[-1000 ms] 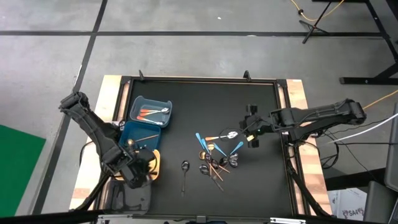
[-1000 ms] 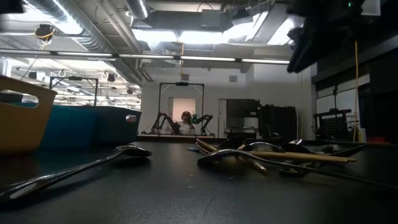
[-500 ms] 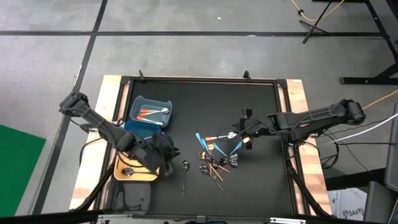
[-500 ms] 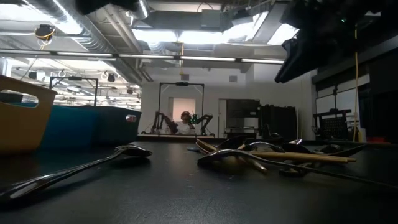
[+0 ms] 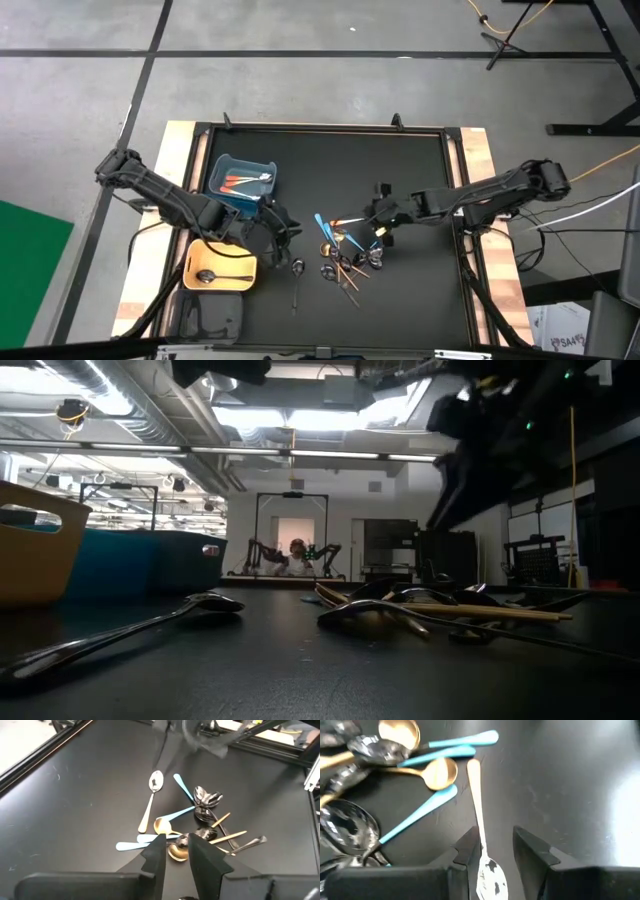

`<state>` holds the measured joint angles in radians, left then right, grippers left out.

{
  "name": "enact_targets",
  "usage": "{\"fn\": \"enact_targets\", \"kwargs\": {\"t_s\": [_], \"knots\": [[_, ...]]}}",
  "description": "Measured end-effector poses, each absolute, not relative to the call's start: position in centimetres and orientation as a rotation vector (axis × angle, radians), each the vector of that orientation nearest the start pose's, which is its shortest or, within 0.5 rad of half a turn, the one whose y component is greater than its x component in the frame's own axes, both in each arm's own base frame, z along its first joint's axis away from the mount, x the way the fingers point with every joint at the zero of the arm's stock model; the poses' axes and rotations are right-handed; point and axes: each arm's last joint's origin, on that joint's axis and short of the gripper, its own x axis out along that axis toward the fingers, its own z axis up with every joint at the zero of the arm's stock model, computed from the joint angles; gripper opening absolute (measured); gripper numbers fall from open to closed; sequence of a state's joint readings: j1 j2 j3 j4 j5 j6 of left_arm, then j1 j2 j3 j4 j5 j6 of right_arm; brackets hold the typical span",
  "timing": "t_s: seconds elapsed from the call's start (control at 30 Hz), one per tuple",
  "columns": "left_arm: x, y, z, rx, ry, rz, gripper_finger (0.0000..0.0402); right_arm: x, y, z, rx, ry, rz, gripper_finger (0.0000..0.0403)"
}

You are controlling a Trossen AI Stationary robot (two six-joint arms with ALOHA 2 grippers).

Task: Sort silverware by color (type)
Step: Put the orange spoon into the light green bin

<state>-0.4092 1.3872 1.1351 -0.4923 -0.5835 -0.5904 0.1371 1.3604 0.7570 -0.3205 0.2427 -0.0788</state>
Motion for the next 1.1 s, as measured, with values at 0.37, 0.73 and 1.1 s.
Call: {"fn": "enact_targets", "kwargs": {"t_s": [0.37,0.73,1.1], "knots": [[27.4,-10.0,29.8,-0.214,0.578,0.352,0.0076,27.7,3.0,15.8,-0.261,0.989,-0.061,0.0106],[27.4,-10.0,29.7,-0.214,0.578,0.352,0.0076,28.2,0.1,13.9,-0.122,1.071,-0.021,0.0106],[27.4,-10.0,29.7,-0.214,0.579,0.352,0.0076,28.2,-0.1,13.9,-0.088,1.069,0.012,0.0106]]}}
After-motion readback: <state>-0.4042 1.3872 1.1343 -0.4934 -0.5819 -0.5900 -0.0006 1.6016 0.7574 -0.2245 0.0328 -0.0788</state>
